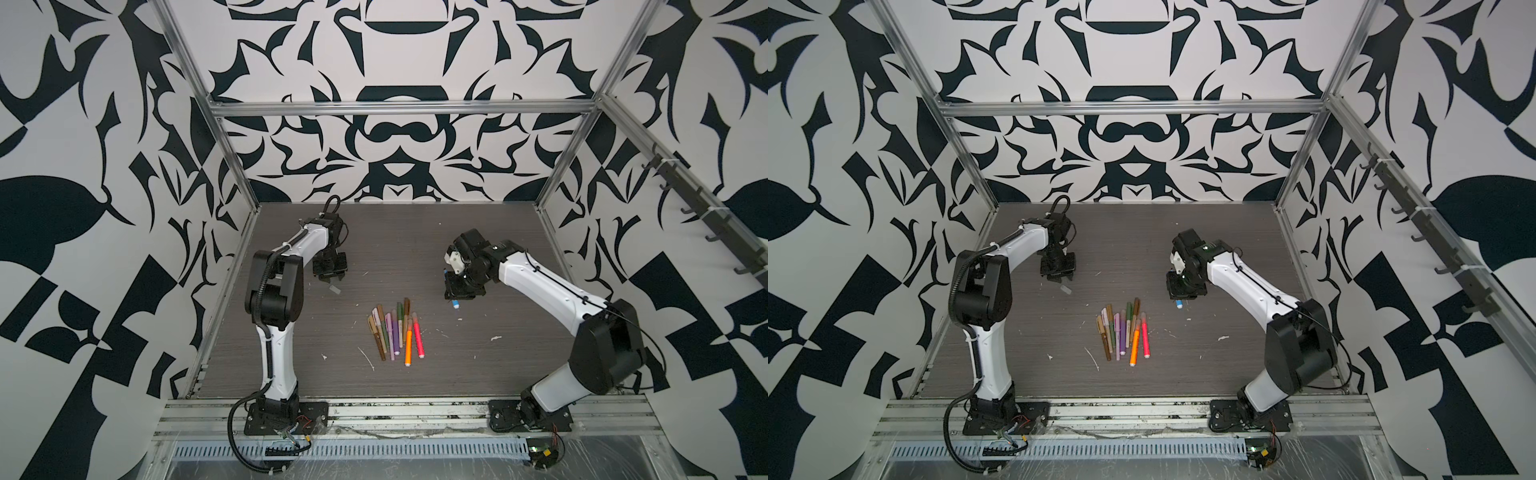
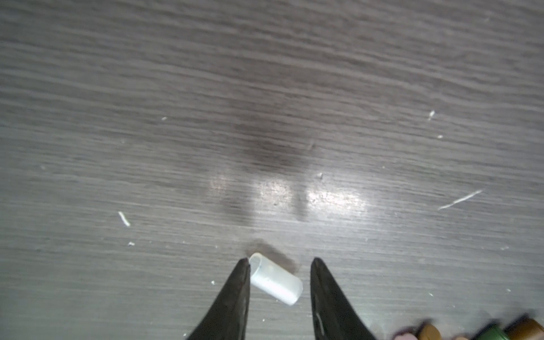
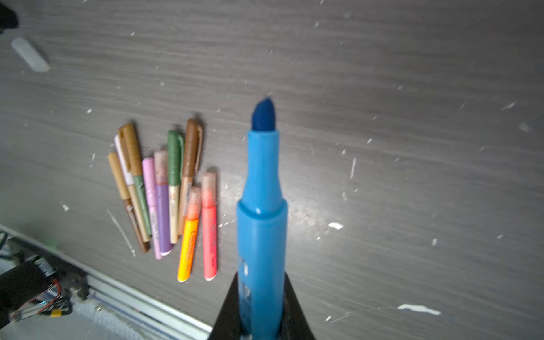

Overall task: Remove pen caps from pens
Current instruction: Place the pen cap at the middle-left of the table, then place the pen at the center of the table.

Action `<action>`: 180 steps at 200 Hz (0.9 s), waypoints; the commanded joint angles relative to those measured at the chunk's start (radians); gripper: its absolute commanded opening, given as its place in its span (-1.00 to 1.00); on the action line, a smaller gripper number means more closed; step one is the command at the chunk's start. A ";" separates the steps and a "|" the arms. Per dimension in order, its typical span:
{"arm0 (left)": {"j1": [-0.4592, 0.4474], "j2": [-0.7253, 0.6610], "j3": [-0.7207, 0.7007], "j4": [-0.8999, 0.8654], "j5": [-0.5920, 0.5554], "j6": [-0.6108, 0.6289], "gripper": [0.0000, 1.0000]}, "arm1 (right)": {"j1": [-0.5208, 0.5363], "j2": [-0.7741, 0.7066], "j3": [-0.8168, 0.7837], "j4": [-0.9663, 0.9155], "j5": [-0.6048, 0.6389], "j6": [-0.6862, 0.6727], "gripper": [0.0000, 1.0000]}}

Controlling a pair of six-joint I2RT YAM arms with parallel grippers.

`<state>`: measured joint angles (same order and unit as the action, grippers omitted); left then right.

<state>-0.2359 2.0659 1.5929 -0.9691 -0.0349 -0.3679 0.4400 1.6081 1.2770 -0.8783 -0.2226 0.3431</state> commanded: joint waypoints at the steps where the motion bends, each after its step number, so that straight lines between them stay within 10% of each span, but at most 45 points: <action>1: 0.001 -0.080 0.038 -0.034 0.030 -0.017 -0.20 | -0.028 0.081 0.103 -0.024 0.120 -0.061 -1.00; 85: 0.029 -0.346 -0.197 0.124 0.253 -0.226 -0.09 | -0.058 0.486 0.454 -0.073 0.278 -0.156 -1.00; 180: 0.037 -0.405 -0.357 0.207 0.325 -0.410 0.03 | -0.078 0.573 0.499 -0.062 0.240 -0.152 -0.02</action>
<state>-0.2020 1.6699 1.2705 -0.7731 0.2626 -0.7082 0.3668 2.2112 1.7588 -0.9203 0.0196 0.1890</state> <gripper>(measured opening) 0.505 0.487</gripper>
